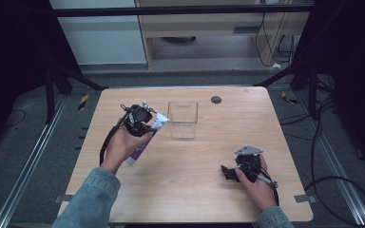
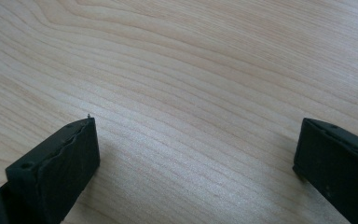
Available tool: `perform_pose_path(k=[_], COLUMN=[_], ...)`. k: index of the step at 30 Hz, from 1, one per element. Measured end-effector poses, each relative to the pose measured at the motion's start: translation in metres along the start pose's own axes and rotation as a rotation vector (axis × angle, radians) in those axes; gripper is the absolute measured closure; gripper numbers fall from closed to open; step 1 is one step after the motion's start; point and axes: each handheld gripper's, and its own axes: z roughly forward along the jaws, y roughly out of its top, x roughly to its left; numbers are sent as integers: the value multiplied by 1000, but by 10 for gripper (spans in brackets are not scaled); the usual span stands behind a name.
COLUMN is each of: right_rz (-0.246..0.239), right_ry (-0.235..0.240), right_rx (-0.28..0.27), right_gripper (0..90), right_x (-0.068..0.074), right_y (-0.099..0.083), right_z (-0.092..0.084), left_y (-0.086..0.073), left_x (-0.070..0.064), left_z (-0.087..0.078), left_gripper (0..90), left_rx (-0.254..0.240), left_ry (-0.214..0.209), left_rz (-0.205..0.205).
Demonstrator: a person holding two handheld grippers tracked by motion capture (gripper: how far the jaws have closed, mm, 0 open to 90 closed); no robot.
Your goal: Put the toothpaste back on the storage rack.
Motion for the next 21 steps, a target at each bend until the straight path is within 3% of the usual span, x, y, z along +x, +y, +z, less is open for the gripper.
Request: perform_pose_path(k=[21], right_rz=[-21], right_ry=[17], right_rx=[1], right_gripper=[3], right_x=[0], right_y=[2], right_z=[2], left_y=[24], left_x=[10], left_z=[-27], left_gripper=[789], left_rx=[-66], left_ry=[24], left_rz=[4])
